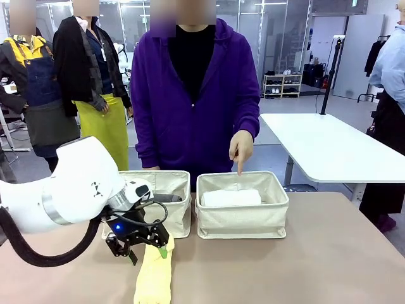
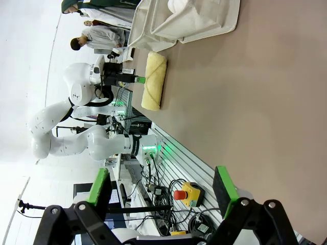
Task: Divide the towels into two baskets.
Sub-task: Pick up one hotel-folded towel from the bottom of the table and place it in the Fabric basket indicated by the person.
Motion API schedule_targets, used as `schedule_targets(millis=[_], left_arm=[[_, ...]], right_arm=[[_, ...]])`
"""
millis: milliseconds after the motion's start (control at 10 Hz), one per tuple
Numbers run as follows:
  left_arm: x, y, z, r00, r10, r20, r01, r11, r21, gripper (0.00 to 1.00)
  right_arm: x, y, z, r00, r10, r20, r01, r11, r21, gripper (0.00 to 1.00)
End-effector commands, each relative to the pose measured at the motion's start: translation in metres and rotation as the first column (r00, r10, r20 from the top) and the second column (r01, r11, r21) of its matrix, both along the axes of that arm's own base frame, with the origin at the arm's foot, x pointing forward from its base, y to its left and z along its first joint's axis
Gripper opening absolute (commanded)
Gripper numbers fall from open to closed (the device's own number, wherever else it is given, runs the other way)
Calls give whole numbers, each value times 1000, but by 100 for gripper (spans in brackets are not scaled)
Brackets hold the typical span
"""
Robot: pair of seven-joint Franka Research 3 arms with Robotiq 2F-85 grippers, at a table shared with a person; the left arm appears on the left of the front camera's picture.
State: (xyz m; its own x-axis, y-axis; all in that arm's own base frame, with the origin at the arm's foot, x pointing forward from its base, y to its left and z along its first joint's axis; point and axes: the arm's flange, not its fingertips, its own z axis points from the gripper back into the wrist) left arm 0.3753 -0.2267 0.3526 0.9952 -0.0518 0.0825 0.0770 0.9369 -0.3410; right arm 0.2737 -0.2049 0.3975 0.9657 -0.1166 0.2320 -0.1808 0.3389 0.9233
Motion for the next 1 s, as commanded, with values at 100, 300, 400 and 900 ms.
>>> schedule_targets(millis=[100, 300, 400, 900], left_arm=[[4, -17, -8, 999, 46, -19, -45, 998, 51, 92], [4, -22, -16, 999, 36, -35, -35, 999, 28, 92], [4, -24, -20, 998, 40, -46, -38, 999, 31, 92], [4, -27, -30, 996, 53, -69, -50, 998, 48, 49]], right_arm=[[-1, 0, 2, 1000, 4, 25, -4, 1000, 7, 100], [-1, 0, 2, 1000, 4, 25, -4, 1000, 7, 100], [-1, 0, 2, 1000, 4, 25, -4, 1000, 7, 100], [-1, 0, 2, 1000, 4, 25, -4, 1000, 7, 100]])
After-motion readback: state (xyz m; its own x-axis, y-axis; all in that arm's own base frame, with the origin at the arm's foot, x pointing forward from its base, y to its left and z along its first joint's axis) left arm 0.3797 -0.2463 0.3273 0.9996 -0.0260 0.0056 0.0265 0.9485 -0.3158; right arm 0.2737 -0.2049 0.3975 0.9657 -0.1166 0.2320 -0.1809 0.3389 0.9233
